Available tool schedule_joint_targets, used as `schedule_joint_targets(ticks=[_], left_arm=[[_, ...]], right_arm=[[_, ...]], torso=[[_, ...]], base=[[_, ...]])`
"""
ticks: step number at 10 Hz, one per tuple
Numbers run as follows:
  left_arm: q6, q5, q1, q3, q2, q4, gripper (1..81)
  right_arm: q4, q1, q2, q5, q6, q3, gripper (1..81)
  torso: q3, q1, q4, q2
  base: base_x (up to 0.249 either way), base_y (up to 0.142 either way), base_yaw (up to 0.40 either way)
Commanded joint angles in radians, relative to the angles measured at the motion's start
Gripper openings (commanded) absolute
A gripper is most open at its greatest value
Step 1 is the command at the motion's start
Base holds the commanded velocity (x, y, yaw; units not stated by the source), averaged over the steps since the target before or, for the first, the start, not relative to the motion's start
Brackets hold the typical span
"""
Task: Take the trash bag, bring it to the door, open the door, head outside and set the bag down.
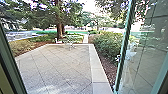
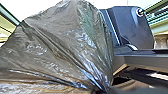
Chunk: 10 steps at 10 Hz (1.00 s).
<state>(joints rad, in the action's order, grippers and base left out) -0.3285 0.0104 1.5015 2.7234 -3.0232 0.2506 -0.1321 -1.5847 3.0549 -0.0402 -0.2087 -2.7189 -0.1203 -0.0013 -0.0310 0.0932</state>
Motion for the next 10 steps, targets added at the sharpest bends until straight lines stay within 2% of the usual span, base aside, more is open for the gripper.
schedule_joint_targets(ticks=[1, 10], left_arm=[[-0.004, 0.059, -0.062, -0.002, 0.001, -0.002, 1.0], [-0.004, 0.059, -0.062, -0.002, -0.002, -0.002, 1.0]], right_arm=[[-0.004, 0.051, 0.012, 0.049, 0.000, 0.012, 81.1], [-0.004, 0.051, 0.012, 0.049, 0.000, 0.013, 81.1]], torso=[[0.000, 0.001, 0.000, 0.000], [-0.001, 0.003, 0.000, -0.001]], base=[[0.116, 0.000, 0.000], [0.116, 0.000, 0.000]])
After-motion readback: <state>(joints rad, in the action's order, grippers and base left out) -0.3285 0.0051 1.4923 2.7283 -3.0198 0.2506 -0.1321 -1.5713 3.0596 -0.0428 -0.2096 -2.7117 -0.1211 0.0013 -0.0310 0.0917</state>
